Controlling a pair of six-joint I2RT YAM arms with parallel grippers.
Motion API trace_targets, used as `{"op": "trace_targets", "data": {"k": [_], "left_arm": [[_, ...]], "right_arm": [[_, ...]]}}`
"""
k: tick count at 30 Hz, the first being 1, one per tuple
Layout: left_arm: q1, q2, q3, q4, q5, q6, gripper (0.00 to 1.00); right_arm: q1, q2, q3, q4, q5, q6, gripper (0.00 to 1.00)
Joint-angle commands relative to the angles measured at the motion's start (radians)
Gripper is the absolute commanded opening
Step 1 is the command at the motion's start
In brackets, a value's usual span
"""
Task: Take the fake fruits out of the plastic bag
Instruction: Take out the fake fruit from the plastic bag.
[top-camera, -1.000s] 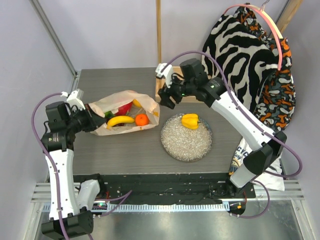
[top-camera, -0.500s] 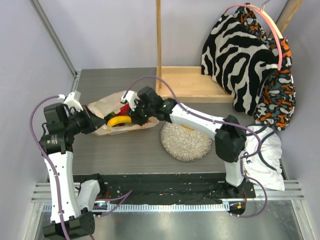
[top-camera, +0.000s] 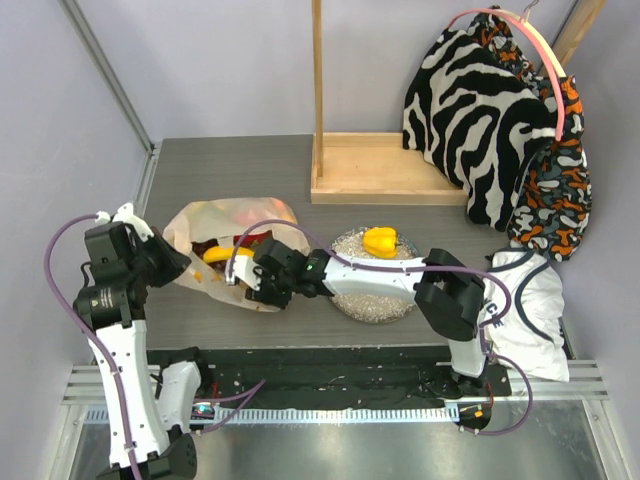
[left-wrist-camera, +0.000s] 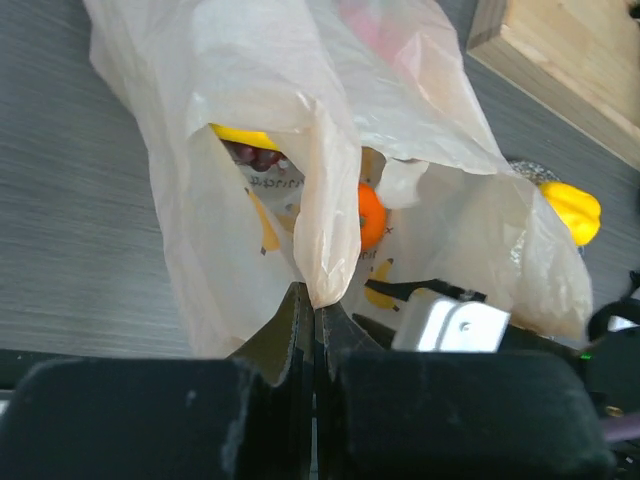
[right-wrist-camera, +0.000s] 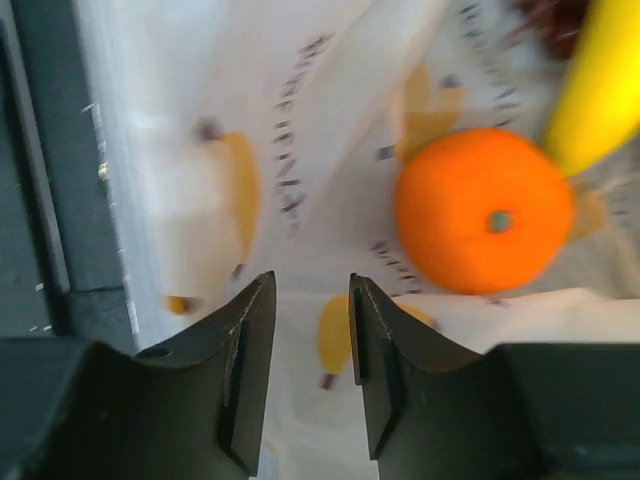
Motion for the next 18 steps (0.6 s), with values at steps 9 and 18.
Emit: {"op": "trace_targets", "data": {"k": [9, 18], "left_arm": [[0.006, 0.001, -0.052, -0.027, -0.139, -0.011, 0.00], [0.006, 0.009, -0.069, 0.047, -0.025, 0.020, 0.00]], "right_arm": [[-0.028, 0.112, 0.312, 0.065, 0.142, -0.087, 0.45], [-0.024, 0.249, 0.428, 0.098, 0.256, -0.098, 0.53]]}}
